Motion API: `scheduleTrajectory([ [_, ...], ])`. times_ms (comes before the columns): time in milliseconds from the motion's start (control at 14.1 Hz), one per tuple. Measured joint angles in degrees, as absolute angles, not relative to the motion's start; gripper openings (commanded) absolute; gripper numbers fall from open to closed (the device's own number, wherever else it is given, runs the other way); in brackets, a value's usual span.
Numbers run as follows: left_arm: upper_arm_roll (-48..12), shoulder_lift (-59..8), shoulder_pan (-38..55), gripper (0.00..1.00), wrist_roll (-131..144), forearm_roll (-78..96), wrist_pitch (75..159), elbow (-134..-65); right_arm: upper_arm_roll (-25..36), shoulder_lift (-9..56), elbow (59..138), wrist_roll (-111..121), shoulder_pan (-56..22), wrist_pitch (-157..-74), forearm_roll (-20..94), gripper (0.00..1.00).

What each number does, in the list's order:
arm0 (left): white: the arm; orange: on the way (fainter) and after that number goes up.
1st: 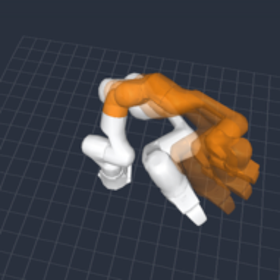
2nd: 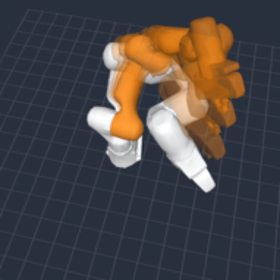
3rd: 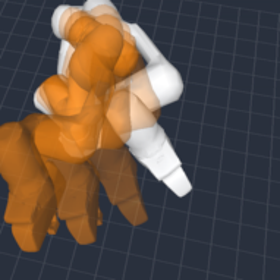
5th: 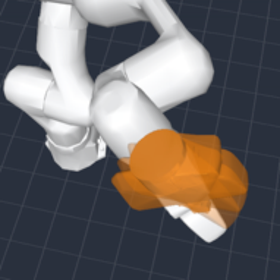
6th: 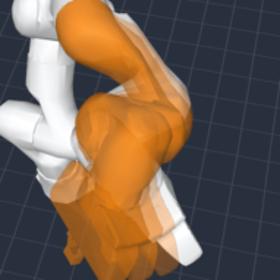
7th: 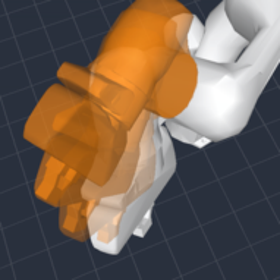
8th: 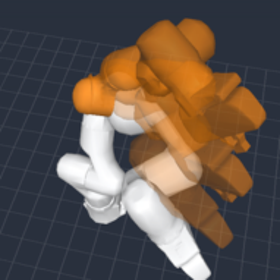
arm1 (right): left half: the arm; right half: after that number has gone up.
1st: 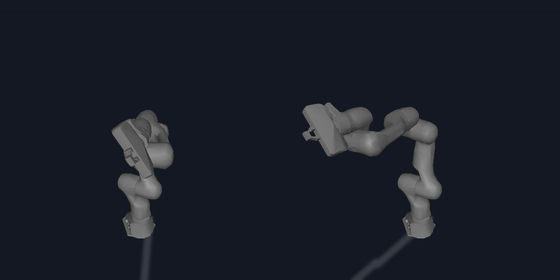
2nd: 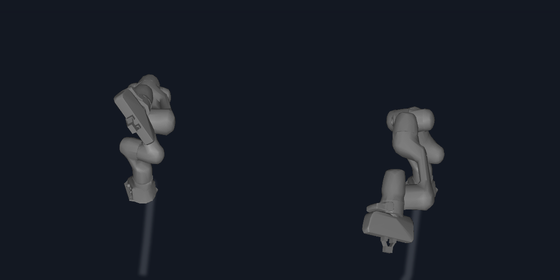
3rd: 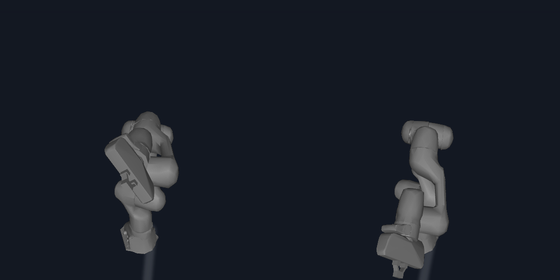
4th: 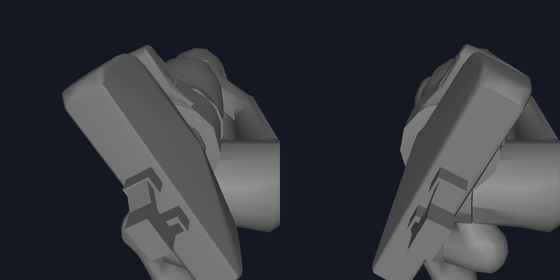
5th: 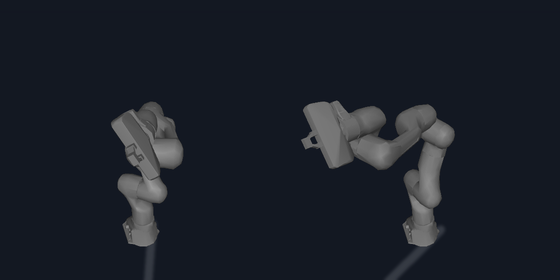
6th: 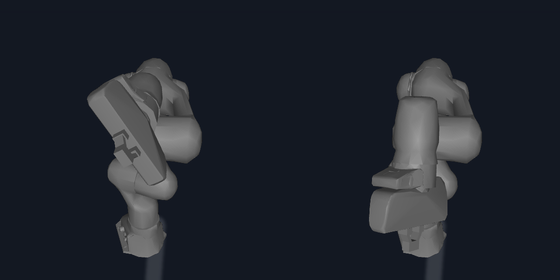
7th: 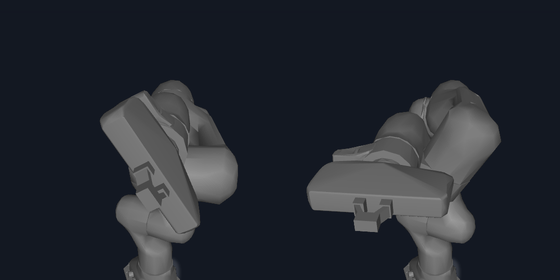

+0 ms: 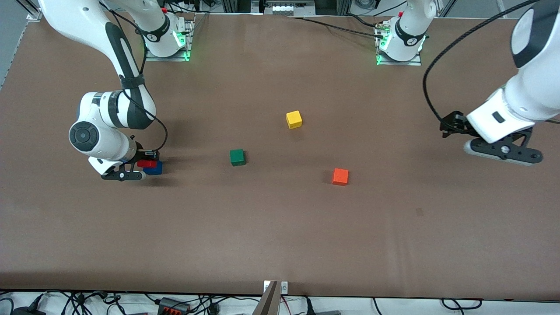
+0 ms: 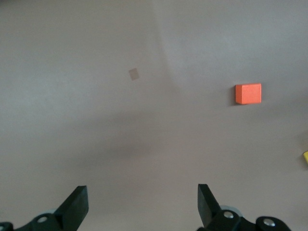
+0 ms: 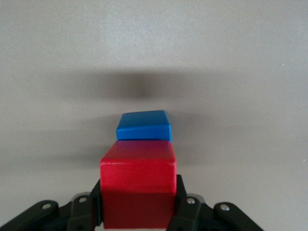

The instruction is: Pass red block to right arm, stack on blue

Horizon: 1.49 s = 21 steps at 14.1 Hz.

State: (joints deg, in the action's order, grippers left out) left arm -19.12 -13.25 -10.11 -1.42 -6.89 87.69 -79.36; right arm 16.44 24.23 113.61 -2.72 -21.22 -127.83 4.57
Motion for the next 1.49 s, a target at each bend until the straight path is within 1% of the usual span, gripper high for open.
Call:
scheduleTrajectory([
  [71,-14.5,-12.2,-7.9,1.0,-1.5,-4.6,87.6,-79.5,16.5,24.2,113.6,-2.7,-21.2,-127.9,4.6,0.05],
  [142,-9.6,-10.8,-5.2,1.0,-1.6,-3.2,87.4,-79.8,16.5,24.2,113.6,-2.7,-21.2,-128.0,4.6,0.19],
  [213,-5.9,-9.5,-2.8,1.0,-1.7,-2.6,87.4,-80.4,16.5,24.2,113.6,-2.7,-21.2,-128.0,4.6,0.29],
  [284,-3.8,-8.0,-1.3,1.0,-1.7,-2.3,88.0,-81.7,16.5,24.2,113.7,-2.8,-21.2,-128.0,4.6,0.32],
  [355,-2.6,-6.2,-0.3,1.0,-1.7,-2.3,90.0,-83.8,16.5,24.2,113.8,-3.1,-21.1,-128.0,4.6,0.46],
  [426,-1.6,-4.2,0.5,1.0,-1.6,-2.3,93.3,-86.9,16.5,24.2,113.9,-3.8,-21.1,-128.0,4.6,0.68],
  [496,-0.8,-2.5,1.2,1.0,-1.6,-2.2,96.4,-89.8,16.5,24.2,114.0,-4.3,-21.1,-128.0,4.6,1.0],
  [567,-0.2,-1.2,1.6,1.0,-1.6,-2.1,97.8,-92.1,16.6,24.2,114.0,-4.6,-21.1,-128.0,4.6,1.0],
  [709,0.1,0.1,2.0,1.0,-2.0,-1.9,97.5,-94.4,16.6,24.2,114.0,-4.7,-21.0,-128.0,4.6,1.0],
  [922,0.1,0.4,2.2,1.0,-2.4,-1.3,96.3,-94.9,16.6,23.9,113.9,-4.7,-21.0,-128.0,4.6,1.0],
  [1135,0.1,0.4,2.2,1.0,-2.5,-1.2,96.0,-95.0,16.6,22.0,112.9,-4.7,-21.0,-127.0,4.6,1.0],
  [1277,0.0,0.4,2.3,1.0,-2.6,-1.1,95.8,-95.0,16.7,20.0,110.1,-4.7,-21.0,-122.4,4.6,1.0],
  [1489,-0.3,0.5,2.4,1.0,-2.6,-1.1,94.7,-94.9,17.3,17.8,101.5,-4.7,-20.9,-110.6,4.5,1.0],
])
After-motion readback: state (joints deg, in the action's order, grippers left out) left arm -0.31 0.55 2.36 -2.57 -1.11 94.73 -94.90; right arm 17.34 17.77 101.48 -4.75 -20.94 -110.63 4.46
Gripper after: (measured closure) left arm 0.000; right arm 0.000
